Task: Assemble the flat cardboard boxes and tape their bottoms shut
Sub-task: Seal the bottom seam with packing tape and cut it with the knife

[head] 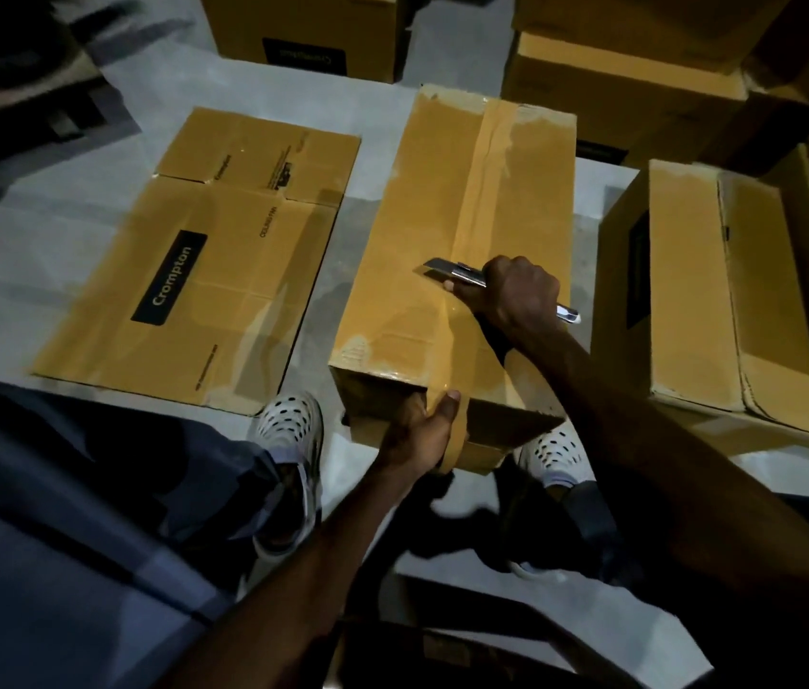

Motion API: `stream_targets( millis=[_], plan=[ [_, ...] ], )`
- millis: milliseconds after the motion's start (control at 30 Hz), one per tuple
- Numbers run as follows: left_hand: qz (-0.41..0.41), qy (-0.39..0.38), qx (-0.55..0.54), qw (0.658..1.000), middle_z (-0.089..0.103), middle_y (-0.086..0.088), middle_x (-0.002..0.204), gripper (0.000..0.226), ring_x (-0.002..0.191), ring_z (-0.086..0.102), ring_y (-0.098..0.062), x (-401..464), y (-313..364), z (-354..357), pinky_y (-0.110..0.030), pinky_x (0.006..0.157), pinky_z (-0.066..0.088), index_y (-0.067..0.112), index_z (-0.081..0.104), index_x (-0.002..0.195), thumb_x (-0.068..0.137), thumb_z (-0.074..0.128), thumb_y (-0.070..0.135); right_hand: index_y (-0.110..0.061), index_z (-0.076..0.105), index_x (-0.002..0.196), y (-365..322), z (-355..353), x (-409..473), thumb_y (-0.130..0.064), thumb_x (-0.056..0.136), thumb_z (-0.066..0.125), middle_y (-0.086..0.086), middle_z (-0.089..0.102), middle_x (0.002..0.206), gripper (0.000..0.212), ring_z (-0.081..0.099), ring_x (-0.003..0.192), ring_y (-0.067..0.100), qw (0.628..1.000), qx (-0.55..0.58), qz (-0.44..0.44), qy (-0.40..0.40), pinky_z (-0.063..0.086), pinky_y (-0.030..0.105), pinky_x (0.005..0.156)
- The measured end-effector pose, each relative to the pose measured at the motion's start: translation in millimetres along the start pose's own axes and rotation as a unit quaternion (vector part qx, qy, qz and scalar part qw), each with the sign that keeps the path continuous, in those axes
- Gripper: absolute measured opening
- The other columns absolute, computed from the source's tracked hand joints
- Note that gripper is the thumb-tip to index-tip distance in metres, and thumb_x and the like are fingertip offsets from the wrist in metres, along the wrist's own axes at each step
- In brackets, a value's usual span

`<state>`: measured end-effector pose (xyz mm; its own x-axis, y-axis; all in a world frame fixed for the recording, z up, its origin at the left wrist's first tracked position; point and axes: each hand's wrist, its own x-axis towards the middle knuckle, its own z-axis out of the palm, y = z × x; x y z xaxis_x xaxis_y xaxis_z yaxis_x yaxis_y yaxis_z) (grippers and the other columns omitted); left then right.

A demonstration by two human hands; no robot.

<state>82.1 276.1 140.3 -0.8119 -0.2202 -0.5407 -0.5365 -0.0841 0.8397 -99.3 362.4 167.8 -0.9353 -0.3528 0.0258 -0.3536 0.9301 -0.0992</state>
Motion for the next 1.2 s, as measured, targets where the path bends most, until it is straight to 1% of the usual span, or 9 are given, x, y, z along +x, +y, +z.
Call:
stream_targets(
  millis=[200, 333, 467, 567, 700, 867, 967, 1100, 1200],
  plan=[
    [-0.023, -0.034, -0.048, 0.998, 0.055, -0.006, 0.087, 0.069, 0.078, 0.059, -0.029, 40.9, -26.5, 18.0, -0.044, 0.075, 0.048, 0.023, 0.056, 0.091, 0.057, 0.069, 0.082, -0.017, 0.062, 0.083, 10.3, -4.4, -38.6, -0.083, 0.076, 0.050, 0.013, 0.067, 0.086, 0.068, 0.064, 0.080, 0.033, 0.996, -0.007, -0.048, -0.080, 0.038, 0.032, 0.064],
    [-0.038, -0.023, -0.072, 0.996, 0.058, -0.005, 0.084, 0.069, 0.080, 0.058, -0.019, 33.1, -16.4, 10.2, -0.035, 0.074, 0.043, 0.020, 0.063, 0.092, 0.054, 0.074, 0.077, -0.022, 0.053, 0.076, 12.2, -5.3, -57.8, -0.084, 0.073, 0.053, 0.010, 0.068, 0.089, 0.062, 0.064, 0.083, 0.032, 0.989, 0.043, -0.064, -0.127, 0.037, 0.032, 0.065],
    [-0.078, 0.046, -0.032, 0.995, 0.048, 0.000, 0.058, 0.051, 0.057, 0.047, -0.014, 30.4, -12.5, 14.1, -0.027, 0.059, 0.034, 0.019, 0.055, 0.064, 0.069, 0.072, 0.067, -0.018, 0.063, 0.089, 12.4, -4.6, -57.6, -0.084, 0.073, 0.052, 0.009, 0.069, 0.093, 0.069, 0.063, 0.084, 0.031, 0.990, 0.056, -0.058, -0.119, 0.040, 0.032, 0.066],
    [-0.060, 0.054, -0.013, 0.997, 0.057, 0.000, 0.076, 0.054, 0.075, 0.055, -0.016, 29.3, -17.8, 12.3, -0.028, 0.066, 0.043, 0.017, 0.055, 0.084, 0.069, 0.072, 0.066, -0.019, 0.063, 0.096, 12.5, -3.4, -59.4, -0.083, 0.077, 0.047, 0.008, 0.068, 0.098, 0.069, 0.063, 0.088, 0.030, 0.988, 0.056, -0.062, -0.132, 0.043, 0.033, 0.068],
    [0.002, 0.026, 0.006, 1.000, 0.053, 0.005, 0.103, 0.043, 0.086, 0.051, -0.006, 13.5, -20.3, 5.2, -0.018, 0.071, 0.043, 0.016, 0.044, 0.120, 0.089, 0.067, 0.035, -0.016, 0.057, 0.094, 10.4, -10.9, -65.4, -0.073, 0.090, 0.037, 0.012, 0.063, 0.101, 0.060, 0.059, 0.089, 0.030, 0.982, 0.092, -0.067, -0.151, 0.045, 0.036, 0.072],
    [-0.003, 0.019, 0.128, 0.992, 0.067, -0.006, 0.102, 0.043, 0.096, 0.061, -0.024, 18.5, -8.6, 6.5, -0.039, 0.090, 0.050, 0.014, 0.066, 0.106, 0.093, 0.052, 0.053, -0.006, 0.054, 0.107, 14.5, -23.4, -75.7, -0.043, 0.102, 0.040, 0.019, 0.056, 0.107, 0.040, 0.052, 0.095, 0.031, 0.975, 0.094, -0.102, -0.176, 0.036, 0.035, 0.073],
    [0.000, 0.000, 0.064, 0.998, 0.066, -0.004, 0.091, 0.030, 0.088, 0.059, -0.019, 10.8, -4.7, 3.4, -0.029, 0.076, 0.047, 0.016, 0.069, 0.095, 0.096, 0.055, 0.043, -0.010, 0.055, 0.109, 16.3, -33.4, -88.0, -0.039, 0.103, 0.041, 0.015, 0.059, 0.104, 0.033, 0.055, 0.092, 0.031, 0.978, 0.060, -0.122, -0.159, 0.047, 0.041, 0.074],
    [-0.038, 0.015, -0.009, 0.999, 0.064, -0.009, 0.124, 0.046, 0.115, 0.057, -0.022, 1.5, -15.7, 2.7, -0.033, 0.097, 0.045, 0.011, 0.062, 0.127, 0.093, 0.060, 0.042, -0.019, 0.054, 0.113, 20.2, -46.5, -117.9, -0.042, 0.103, 0.036, 0.005, 0.063, 0.092, 0.031, 0.059, 0.075, 0.024, 0.975, 0.004, -0.178, -0.130, 0.052, 0.041, 0.067],
    [-0.053, 0.024, -0.036, 0.998, 0.063, -0.006, 0.128, 0.054, 0.116, 0.057, -0.020, -5.9, -16.5, 6.1, -0.033, 0.099, 0.046, 0.012, 0.056, 0.134, 0.091, 0.063, 0.042, -0.021, 0.055, 0.116, 19.9, -50.3, -136.5, -0.043, 0.103, 0.035, 0.005, 0.062, 0.091, 0.032, 0.060, 0.073, 0.025, 0.970, -0.037, -0.207, -0.119, 0.052, 0.041, 0.064]
  ],
)
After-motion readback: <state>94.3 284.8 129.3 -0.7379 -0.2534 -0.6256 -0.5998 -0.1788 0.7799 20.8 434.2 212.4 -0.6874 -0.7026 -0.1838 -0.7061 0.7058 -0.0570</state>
